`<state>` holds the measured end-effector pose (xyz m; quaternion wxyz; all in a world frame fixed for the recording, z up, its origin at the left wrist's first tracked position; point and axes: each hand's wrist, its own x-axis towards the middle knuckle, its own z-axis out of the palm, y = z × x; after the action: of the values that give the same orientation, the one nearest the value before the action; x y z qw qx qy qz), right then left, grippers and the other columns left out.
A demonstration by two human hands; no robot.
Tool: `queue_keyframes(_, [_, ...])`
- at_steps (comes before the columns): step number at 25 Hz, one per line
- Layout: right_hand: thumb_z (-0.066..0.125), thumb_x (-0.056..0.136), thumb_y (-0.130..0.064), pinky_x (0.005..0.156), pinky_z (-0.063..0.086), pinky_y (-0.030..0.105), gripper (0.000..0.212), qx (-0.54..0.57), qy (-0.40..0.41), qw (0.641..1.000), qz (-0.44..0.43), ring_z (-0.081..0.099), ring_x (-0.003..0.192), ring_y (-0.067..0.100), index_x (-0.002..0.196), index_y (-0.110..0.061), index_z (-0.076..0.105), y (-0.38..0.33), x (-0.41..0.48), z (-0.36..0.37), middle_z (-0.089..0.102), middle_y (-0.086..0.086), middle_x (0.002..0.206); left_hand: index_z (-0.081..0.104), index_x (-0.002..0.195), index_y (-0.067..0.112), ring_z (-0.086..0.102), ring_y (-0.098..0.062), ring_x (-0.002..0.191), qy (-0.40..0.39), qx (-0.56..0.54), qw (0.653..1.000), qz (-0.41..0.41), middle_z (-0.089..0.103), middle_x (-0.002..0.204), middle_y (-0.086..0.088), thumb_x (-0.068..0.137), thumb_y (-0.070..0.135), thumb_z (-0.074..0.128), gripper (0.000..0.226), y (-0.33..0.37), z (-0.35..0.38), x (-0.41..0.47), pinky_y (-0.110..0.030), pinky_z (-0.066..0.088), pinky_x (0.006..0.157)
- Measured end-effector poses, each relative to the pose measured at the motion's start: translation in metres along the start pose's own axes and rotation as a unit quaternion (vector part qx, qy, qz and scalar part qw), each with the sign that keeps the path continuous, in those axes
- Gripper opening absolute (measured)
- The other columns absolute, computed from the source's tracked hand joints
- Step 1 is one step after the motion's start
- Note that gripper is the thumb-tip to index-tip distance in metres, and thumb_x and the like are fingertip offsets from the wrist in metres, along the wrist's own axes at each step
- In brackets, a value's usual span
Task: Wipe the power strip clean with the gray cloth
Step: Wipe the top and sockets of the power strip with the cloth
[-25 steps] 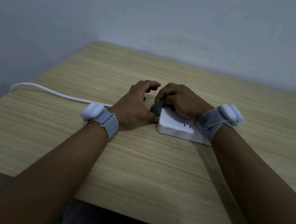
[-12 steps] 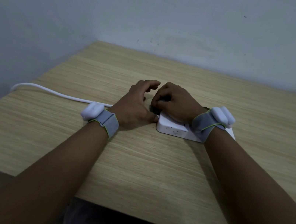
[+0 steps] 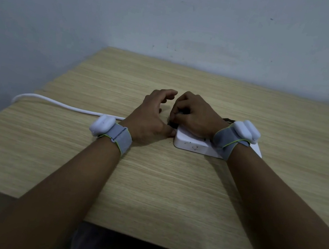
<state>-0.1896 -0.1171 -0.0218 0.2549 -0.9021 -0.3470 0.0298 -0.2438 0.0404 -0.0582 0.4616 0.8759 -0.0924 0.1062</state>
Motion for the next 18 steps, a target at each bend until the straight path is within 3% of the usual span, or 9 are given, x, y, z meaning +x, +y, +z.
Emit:
queue_keyframes(2, [0.063,0.075,-0.025,0.092,0.045,0.044,0.01,0.032,-0.015,0.999,0.0,0.053,0.102,0.022,0.071,-0.023,0.072,-0.0011,-0.0004,-0.0009,0.053,0.005,0.109,0.035,0.144,0.022,0.037,-0.018,0.131,0.002,-0.001,1.0,0.002,0.04,0.141,-0.001,0.061,0.014,0.088,0.099,-0.0008,0.0002,-0.0003,-0.033,0.041,0.102])
queue_keyframes(7, [0.063,0.08,-0.029,0.093,0.043,0.04,0.011,-0.06,0.053,0.996,0.047,0.049,0.106,0.029,0.077,-0.024,0.071,0.004,0.0051,0.0055,0.052,0.007,0.108,0.035,0.144,0.023,0.037,-0.017,0.13,0.005,0.003,1.0,0.002,0.041,0.14,0.001,0.059,0.013,0.087,0.1,-0.0007,0.0003,-0.0005,-0.033,0.042,0.101])
queue_keyframes(12, [0.063,0.079,-0.02,0.091,0.046,0.041,0.012,0.058,0.007,0.998,0.018,0.056,0.099,0.021,0.073,-0.02,0.073,0.0005,0.0001,-0.0013,0.056,0.004,0.106,0.036,0.143,0.023,0.037,-0.017,0.13,0.007,-0.003,1.0,0.003,0.041,0.139,0.0,0.059,0.012,0.087,0.099,-0.0012,0.0009,0.0001,-0.031,0.042,0.101])
queue_keyframes(16, [0.053,0.086,-0.032,0.091,0.046,0.047,0.024,-0.098,0.07,0.989,0.087,0.049,0.106,0.031,0.086,-0.02,0.074,0.0027,0.0055,0.005,0.053,0.009,0.11,0.035,0.143,0.023,0.036,-0.016,0.13,0.009,0.001,1.0,0.001,0.04,0.14,0.0,0.06,0.012,0.087,0.099,-0.0006,0.0008,0.0001,-0.028,0.04,0.1])
queue_keyframes(18, [0.056,0.086,-0.029,0.091,0.046,0.046,0.021,-0.058,0.052,0.996,0.054,0.052,0.104,0.028,0.083,-0.02,0.074,0.0025,0.0023,0.0022,0.055,0.008,0.11,0.035,0.143,0.024,0.036,-0.015,0.13,0.009,-0.002,1.0,0.0,0.04,0.141,0.001,0.06,0.013,0.087,0.099,-0.0002,0.0013,0.0003,-0.027,0.04,0.099])
